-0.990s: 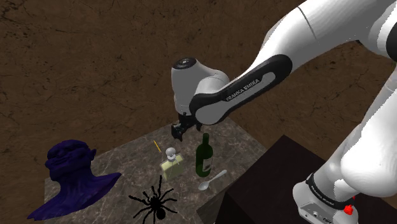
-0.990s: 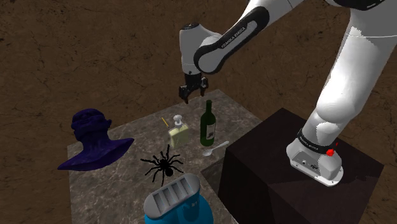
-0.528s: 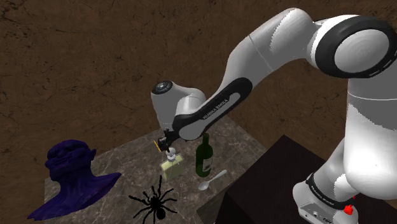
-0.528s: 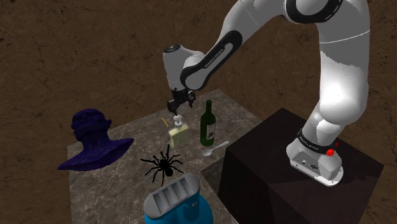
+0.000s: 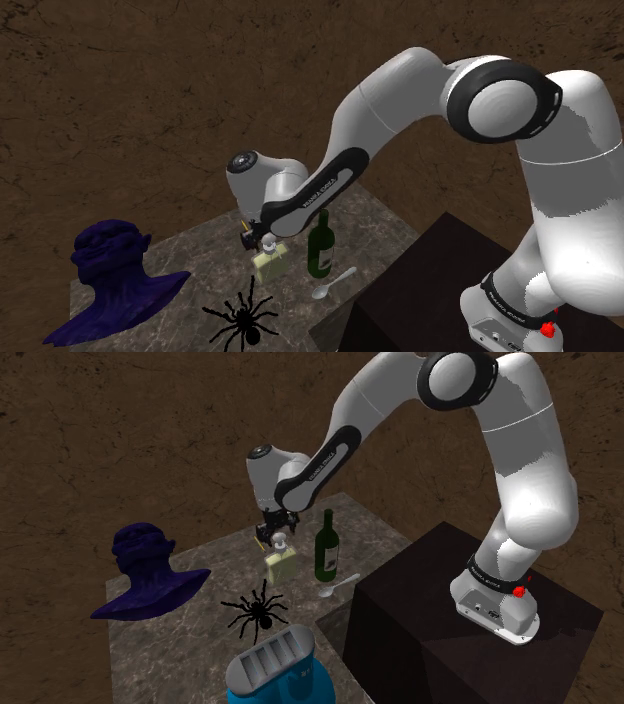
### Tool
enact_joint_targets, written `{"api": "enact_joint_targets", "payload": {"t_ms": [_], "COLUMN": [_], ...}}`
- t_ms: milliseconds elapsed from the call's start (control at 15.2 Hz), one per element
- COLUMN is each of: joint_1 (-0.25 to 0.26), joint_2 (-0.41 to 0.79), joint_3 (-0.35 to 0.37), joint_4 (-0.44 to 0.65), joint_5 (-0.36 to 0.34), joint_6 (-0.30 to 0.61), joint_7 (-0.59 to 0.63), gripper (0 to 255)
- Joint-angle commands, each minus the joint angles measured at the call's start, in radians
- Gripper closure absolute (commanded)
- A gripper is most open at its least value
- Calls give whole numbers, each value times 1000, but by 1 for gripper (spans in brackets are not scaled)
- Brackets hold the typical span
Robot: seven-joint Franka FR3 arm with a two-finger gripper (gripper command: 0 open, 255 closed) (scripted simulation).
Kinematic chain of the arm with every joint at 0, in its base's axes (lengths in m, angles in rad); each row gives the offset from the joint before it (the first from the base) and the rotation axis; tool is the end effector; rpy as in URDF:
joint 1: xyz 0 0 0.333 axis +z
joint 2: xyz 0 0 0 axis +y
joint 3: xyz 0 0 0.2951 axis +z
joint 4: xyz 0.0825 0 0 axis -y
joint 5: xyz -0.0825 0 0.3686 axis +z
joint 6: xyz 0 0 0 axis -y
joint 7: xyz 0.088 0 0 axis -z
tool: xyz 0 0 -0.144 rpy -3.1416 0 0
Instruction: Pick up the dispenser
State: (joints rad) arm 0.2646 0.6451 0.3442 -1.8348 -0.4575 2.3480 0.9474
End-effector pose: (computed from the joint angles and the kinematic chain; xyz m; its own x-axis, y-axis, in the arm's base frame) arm 0.5134 0.3341 0.1451 0.9980 -0.0569 0.0275 -0.0599 -0.9907 0.1219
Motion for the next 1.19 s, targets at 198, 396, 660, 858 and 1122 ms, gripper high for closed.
{"api": "enact_joint_targets", "payload": {"t_ms": [198,396,660,858,1122], "joint_1": [11,11,10,11,0], "joint_2": [40,43,41,40,-1], "joint_3": [-15,-15,-15,-15,1], "joint_4": [10,14,12,11,2], "joint_5": [-18,-18,-18,-18,1], "joint_6": [28,27,28,28,-3], "joint_7": [14,13,13,14,0], "gripper": [0,255,255,255,255]}}
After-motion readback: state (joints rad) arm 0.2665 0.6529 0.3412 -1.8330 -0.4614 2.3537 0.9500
